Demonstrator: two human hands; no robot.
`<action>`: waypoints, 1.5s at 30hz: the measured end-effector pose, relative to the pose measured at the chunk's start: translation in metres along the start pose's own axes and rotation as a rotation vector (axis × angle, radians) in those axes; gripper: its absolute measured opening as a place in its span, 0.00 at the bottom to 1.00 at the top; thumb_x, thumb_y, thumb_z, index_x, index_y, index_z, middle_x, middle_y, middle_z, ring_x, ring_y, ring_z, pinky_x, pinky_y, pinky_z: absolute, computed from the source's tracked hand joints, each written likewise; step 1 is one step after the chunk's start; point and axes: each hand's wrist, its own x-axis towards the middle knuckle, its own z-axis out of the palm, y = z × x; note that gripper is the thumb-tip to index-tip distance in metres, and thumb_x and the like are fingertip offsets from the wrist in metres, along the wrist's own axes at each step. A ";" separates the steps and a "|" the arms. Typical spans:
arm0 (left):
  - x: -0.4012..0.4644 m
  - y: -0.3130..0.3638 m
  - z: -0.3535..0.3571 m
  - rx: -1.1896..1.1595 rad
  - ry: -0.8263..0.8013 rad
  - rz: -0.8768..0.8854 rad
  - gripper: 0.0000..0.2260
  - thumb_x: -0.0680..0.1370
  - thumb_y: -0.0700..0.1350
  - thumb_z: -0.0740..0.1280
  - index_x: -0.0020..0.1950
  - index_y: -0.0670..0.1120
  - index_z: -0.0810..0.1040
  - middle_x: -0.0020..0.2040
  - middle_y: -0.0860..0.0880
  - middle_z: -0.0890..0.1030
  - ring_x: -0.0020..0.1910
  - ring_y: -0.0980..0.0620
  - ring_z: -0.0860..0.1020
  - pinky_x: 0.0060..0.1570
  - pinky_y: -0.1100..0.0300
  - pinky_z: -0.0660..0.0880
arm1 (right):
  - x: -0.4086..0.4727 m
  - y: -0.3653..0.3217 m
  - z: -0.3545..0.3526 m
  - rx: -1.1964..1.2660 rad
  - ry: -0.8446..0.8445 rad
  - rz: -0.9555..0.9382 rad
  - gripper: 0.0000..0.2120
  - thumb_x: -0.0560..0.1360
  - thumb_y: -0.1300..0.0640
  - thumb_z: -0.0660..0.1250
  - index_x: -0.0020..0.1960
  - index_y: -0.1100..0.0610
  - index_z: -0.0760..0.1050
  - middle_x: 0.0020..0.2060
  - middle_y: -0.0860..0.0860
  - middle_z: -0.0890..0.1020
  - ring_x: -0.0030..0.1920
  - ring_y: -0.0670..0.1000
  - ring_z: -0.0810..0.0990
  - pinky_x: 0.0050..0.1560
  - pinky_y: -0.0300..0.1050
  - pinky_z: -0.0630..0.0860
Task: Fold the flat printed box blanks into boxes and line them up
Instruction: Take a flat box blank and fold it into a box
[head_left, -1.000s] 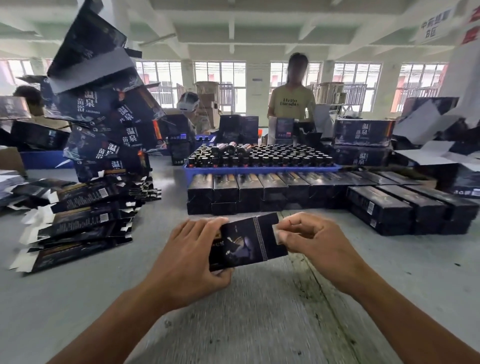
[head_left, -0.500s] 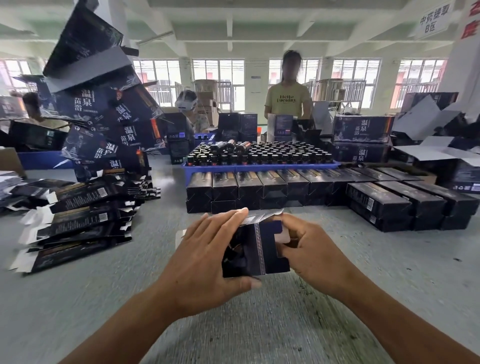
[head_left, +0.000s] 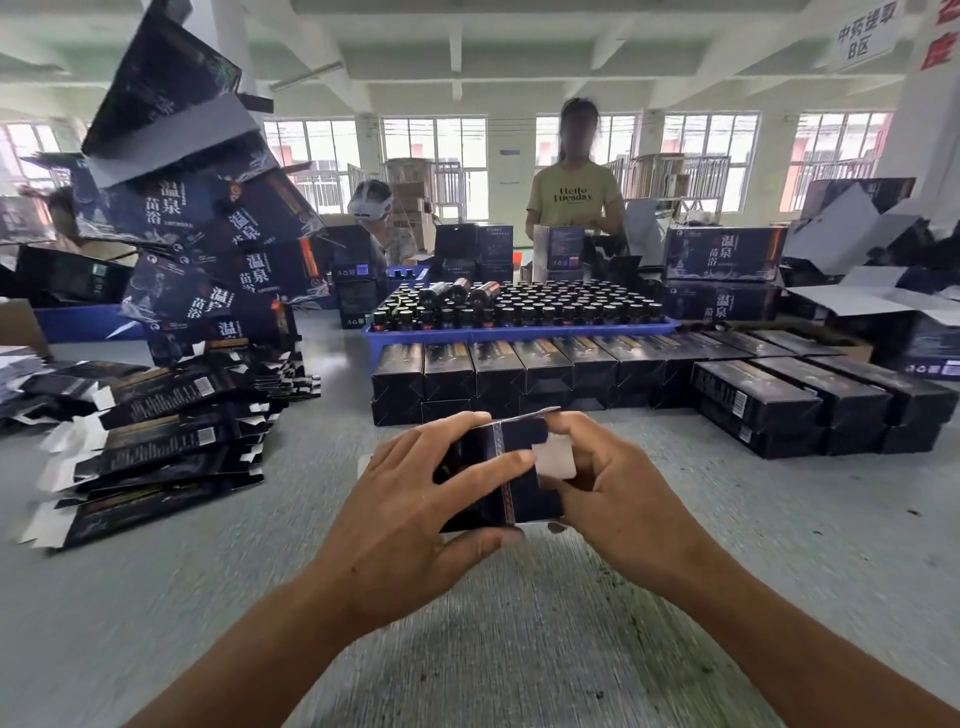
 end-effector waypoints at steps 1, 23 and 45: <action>0.000 0.000 -0.001 -0.003 -0.007 -0.006 0.26 0.77 0.65 0.63 0.73 0.58 0.70 0.72 0.47 0.71 0.67 0.45 0.73 0.63 0.48 0.71 | 0.000 0.000 0.000 0.001 0.008 0.002 0.19 0.79 0.63 0.69 0.63 0.44 0.75 0.45 0.46 0.86 0.41 0.46 0.85 0.38 0.38 0.79; -0.002 -0.003 -0.002 -0.032 0.023 -0.064 0.28 0.70 0.55 0.74 0.68 0.56 0.71 0.71 0.47 0.73 0.66 0.45 0.75 0.59 0.48 0.75 | -0.007 -0.003 0.010 -0.294 0.097 -0.116 0.16 0.81 0.59 0.65 0.66 0.44 0.76 0.34 0.36 0.81 0.34 0.40 0.79 0.35 0.30 0.74; -0.003 -0.004 -0.002 0.005 -0.030 -0.055 0.23 0.73 0.54 0.65 0.69 0.56 0.73 0.71 0.45 0.72 0.65 0.43 0.75 0.48 0.49 0.81 | -0.008 -0.001 0.009 -0.275 0.067 -0.073 0.23 0.76 0.56 0.74 0.69 0.46 0.76 0.50 0.41 0.85 0.47 0.41 0.84 0.52 0.40 0.82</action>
